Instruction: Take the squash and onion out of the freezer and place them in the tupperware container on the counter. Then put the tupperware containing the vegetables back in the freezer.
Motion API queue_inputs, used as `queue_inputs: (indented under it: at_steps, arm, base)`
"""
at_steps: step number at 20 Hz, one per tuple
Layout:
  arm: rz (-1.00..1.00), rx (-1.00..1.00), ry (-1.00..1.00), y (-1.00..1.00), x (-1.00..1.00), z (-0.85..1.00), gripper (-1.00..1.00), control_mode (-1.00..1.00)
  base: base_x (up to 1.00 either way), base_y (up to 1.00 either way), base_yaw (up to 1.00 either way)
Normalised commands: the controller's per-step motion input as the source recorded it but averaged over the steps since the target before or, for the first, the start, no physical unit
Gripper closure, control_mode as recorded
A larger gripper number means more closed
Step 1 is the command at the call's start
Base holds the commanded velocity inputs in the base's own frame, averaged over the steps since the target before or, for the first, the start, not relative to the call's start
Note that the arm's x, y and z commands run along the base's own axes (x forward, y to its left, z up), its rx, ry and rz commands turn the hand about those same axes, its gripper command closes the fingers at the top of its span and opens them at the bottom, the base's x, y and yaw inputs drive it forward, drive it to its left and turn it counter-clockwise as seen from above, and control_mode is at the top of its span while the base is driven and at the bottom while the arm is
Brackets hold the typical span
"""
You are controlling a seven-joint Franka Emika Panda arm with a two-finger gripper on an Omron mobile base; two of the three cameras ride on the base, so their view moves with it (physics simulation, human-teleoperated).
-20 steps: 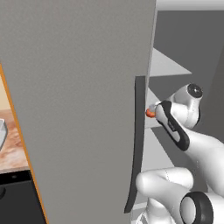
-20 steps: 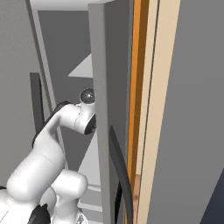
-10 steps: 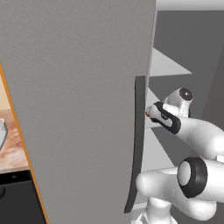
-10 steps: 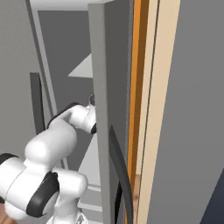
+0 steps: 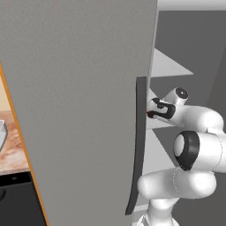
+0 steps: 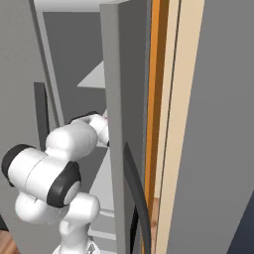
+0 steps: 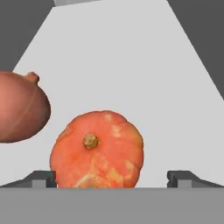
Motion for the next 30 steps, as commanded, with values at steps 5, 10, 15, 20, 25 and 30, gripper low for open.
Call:
queue_inputs:
  at_steps: [5, 10, 15, 20, 25, 30]
  arm:
    - [0.09, 0.03, 0.04, 0.0, 0.37, -0.24, -1.0, -1.0]
    - [0.05, 0.0, 0.01, 0.0, 0.2, -0.35, 1.0, -1.0]
    - [0.01, 0.0, 0.0, 0.01, 0.0, -0.34, 1.0, -1.0]
    - [0.0, 0.0, -0.13, 0.0, -0.25, -0.02, 1.0, -1.0]
    - [-0.02, 0.0, -0.3, 0.0, -0.81, 0.25, 1.0, -1.0]
    - [-0.04, -0.05, -0.19, 0.01, -0.82, 0.56, 1.0, -1.0]
  base:
    - [0.0, 0.0, 0.0]
    - [0.0, 0.0, 0.0]
    - [0.0, 0.0, 0.0]
    - [0.0, 0.0, 0.0]
    - [0.0, 0.0, 0.0]
    - [0.0, 0.0, 0.0]
